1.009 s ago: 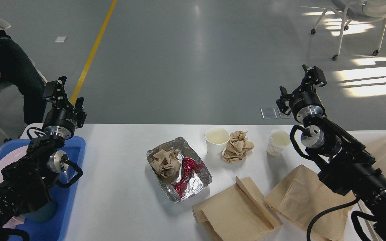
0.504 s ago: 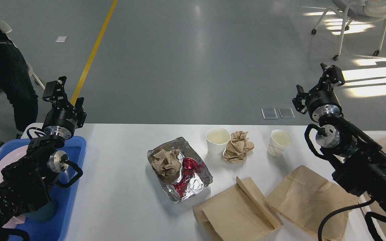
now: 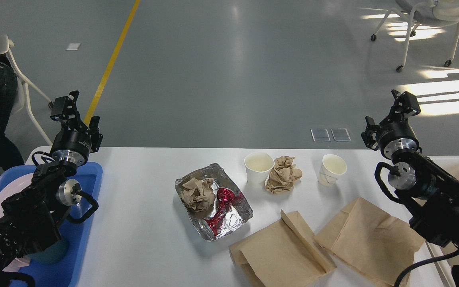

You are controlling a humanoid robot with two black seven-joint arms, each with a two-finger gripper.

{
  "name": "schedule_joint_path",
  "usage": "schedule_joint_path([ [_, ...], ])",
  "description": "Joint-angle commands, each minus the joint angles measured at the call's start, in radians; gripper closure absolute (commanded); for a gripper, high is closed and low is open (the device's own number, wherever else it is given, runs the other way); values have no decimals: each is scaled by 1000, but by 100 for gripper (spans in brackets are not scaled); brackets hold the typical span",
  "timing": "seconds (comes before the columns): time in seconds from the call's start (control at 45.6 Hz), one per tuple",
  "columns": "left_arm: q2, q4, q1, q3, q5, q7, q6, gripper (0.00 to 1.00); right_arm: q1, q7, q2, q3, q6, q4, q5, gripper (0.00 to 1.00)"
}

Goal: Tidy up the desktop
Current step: 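Raise the right gripper up and away from the brown paper bags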

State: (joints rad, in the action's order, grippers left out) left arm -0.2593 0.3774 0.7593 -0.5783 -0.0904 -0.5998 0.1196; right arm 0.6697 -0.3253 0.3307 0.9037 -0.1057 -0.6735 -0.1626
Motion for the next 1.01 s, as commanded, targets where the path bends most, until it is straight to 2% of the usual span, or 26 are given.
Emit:
schedule_joint_path([
  [0.0, 0, 0, 0, 0, 0, 0, 0, 3, -18, 0, 2, -11, 1, -8, 0, 0],
  [0.417, 0, 0, 0, 0, 0, 0, 0, 3, 20, 0, 4, -61, 1, 0, -14, 0],
  [0.724, 0, 0, 0, 0, 0, 0, 0, 3, 172, 5, 24, -431, 11, -5, -17, 0],
  [0.877, 0, 0, 0, 0, 0, 0, 0, 3, 286, 15, 87, -678, 124, -8, -17, 0],
  [0.987, 0, 0, 0, 0, 0, 0, 0, 3, 382, 37, 99, -902, 164, -11, -18, 0],
])
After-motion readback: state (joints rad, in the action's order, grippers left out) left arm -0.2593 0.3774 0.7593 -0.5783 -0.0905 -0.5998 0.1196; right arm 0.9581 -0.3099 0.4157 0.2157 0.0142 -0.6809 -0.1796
